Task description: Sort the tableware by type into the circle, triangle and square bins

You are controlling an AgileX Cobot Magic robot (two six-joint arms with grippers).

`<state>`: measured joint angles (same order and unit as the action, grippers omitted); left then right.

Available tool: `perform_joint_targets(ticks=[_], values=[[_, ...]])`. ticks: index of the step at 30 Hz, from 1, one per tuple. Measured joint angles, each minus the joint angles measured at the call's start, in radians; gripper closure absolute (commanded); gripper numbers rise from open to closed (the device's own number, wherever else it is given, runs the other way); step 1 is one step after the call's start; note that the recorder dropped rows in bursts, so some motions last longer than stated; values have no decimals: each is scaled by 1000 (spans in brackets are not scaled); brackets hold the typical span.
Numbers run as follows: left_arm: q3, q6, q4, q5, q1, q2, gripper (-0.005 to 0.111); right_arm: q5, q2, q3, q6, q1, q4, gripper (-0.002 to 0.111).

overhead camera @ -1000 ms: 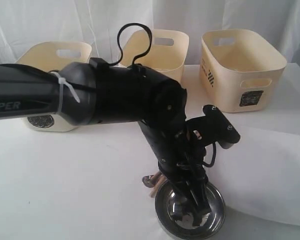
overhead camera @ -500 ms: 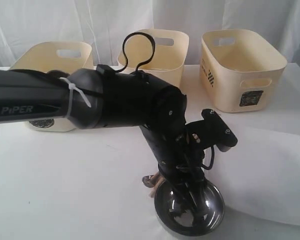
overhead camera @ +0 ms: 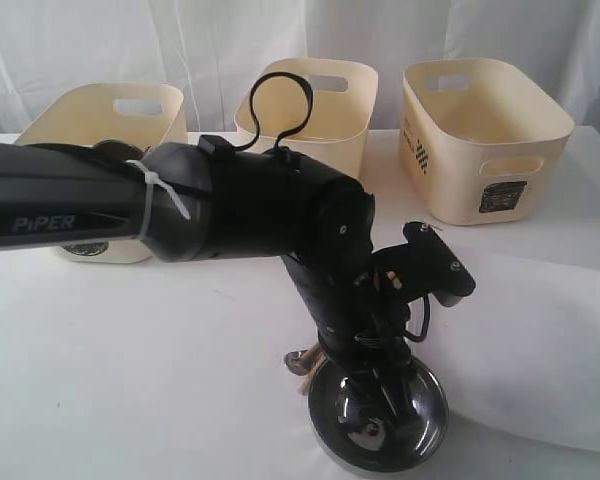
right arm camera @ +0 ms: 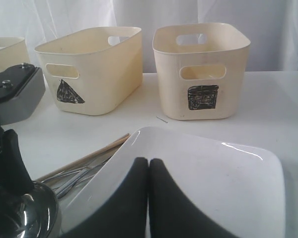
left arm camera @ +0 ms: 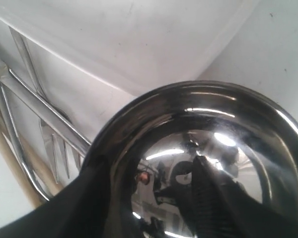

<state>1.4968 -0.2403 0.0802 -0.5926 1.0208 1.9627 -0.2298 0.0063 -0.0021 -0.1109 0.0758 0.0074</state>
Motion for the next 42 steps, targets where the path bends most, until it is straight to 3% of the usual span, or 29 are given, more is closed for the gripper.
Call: perform_joint_targets(ticks=[32,35,42], values=[[0,0,13,-35,0,2,52,0,0,0,0,0,0,108],[0,0,13,-42,0,2,59,0,0,0,0,0,0,108],[0,0,13,-53,0,2,96,0,0,0,0,0,0,108]])
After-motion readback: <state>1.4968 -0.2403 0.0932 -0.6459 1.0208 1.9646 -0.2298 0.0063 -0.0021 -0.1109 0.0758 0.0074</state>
